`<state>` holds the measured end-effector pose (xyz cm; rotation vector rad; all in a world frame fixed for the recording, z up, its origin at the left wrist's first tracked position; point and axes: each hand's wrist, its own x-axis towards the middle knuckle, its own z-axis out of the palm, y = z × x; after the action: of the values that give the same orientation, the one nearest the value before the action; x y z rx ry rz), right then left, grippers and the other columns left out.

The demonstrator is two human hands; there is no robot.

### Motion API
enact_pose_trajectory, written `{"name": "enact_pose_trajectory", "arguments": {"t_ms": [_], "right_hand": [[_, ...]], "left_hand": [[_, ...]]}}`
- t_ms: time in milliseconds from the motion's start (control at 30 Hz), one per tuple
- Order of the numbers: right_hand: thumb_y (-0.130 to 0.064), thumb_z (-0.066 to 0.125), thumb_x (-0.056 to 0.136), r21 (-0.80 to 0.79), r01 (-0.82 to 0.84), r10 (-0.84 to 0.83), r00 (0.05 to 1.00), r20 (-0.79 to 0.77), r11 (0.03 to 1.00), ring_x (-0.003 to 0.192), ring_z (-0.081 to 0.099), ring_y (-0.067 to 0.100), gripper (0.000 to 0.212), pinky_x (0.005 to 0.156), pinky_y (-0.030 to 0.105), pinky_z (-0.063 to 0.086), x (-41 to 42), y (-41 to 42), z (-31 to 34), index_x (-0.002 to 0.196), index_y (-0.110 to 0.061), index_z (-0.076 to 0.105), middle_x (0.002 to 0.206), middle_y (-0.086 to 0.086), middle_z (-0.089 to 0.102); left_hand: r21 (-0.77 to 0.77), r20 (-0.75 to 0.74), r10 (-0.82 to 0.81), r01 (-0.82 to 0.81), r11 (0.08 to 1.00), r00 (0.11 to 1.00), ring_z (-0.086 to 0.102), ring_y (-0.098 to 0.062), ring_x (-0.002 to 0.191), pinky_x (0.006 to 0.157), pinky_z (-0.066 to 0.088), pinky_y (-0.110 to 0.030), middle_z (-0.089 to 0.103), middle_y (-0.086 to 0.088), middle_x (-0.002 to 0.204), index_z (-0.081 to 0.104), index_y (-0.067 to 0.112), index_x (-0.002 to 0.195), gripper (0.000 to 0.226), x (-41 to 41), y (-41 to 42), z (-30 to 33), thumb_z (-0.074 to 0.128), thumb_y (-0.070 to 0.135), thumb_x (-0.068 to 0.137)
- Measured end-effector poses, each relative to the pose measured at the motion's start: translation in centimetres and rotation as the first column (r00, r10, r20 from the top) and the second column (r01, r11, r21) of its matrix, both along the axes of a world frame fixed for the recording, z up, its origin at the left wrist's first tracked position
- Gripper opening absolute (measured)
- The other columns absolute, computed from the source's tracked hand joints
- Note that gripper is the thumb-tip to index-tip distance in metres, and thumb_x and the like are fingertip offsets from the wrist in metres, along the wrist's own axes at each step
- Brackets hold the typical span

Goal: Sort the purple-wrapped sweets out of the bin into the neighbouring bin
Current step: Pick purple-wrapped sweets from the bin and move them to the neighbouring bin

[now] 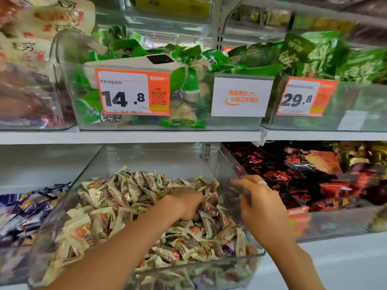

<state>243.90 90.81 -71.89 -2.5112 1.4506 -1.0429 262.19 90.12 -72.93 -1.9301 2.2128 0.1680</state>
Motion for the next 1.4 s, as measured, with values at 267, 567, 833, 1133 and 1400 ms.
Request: {"name": "enact_pose_trajectory", "arguments": {"t_ms": [267, 567, 833, 1133, 1400], "right_hand": [[-0.029, 0.060, 0.093, -0.043, -0.108, 0.115, 0.962, 0.247, 0.993, 0.088, 0.052, 0.007, 0.030, 0.079, 0.032, 0.049, 0.5, 1.0, 0.3, 0.122, -0.021, 0.063, 0.104, -0.008, 0.059], [-0.035, 0.046, 0.099, 0.074, -0.275, 0.171, 0.764, 0.623, 0.959, 0.051, 0.049, 0.004, 0.028, 0.049, 0.018, 0.033, 2.6, 2.3, 1.7, 0.089, -0.019, 0.066, 0.059, -0.010, 0.058], [-0.024, 0.036, 0.102, 0.119, -0.277, 0.129, 0.731, 0.670, 0.954, 0.083, 0.060, -0.001, 0.018, 0.067, 0.021, 0.046, 2.8, 2.1, 1.8, 0.105, -0.019, 0.053, 0.098, -0.013, 0.063], [-0.021, 0.037, 0.102, 0.084, -0.229, 0.150, 0.832, 0.535, 0.970, 0.055, 0.051, 0.009, 0.019, 0.050, 0.027, 0.037, 2.8, 2.3, 1.4, 0.111, -0.022, 0.054, 0.088, -0.008, 0.062], [-0.028, 0.041, 0.101, 0.148, -0.326, 0.177, 0.780, 0.600, 0.934, 0.051, 0.042, 0.010, 0.015, 0.051, 0.025, 0.034, 2.7, 2.6, 1.7, 0.109, -0.024, 0.052, 0.070, -0.004, 0.052]], "left_hand": [[-0.327, -0.565, 0.010, -0.235, 0.915, 0.825, 0.061, -0.001, 0.086, 0.069, 0.048, -0.023, 0.065, 0.016, 0.096, 0.064, 0.034, 0.104, 0.028, 2.3, 3.1, 2.8, 0.067, 0.048, 0.080], [-0.378, -0.891, -0.278, -0.249, 0.892, 0.358, 0.065, 0.000, 0.094, 0.085, 0.051, -0.017, 0.071, 0.013, 0.099, 0.066, 0.025, 0.110, 0.029, -0.6, 6.3, 4.0, 0.071, 0.026, 0.082], [0.149, -0.232, 0.086, -0.052, 0.988, 0.969, 0.044, -0.020, 0.130, 0.108, 0.036, -0.040, 0.044, 0.002, 0.145, 0.051, 0.026, 0.135, 0.047, 3.2, 1.4, -0.1, 0.056, 0.044, 0.092], [-0.010, 0.050, 0.002, -0.001, 1.000, 0.999, 0.059, -0.018, 0.103, 0.076, 0.045, -0.027, 0.062, 0.005, 0.118, 0.066, 0.028, 0.110, 0.021, 1.3, -0.3, 0.0, 0.064, 0.027, 0.090], [-0.150, -0.940, -0.023, -0.350, 0.925, 0.342, 0.067, -0.003, 0.087, 0.079, 0.053, -0.016, 0.072, 0.006, 0.094, 0.067, 0.023, 0.099, 0.018, 2.2, 5.6, 3.9, 0.071, 0.029, 0.082]]}}
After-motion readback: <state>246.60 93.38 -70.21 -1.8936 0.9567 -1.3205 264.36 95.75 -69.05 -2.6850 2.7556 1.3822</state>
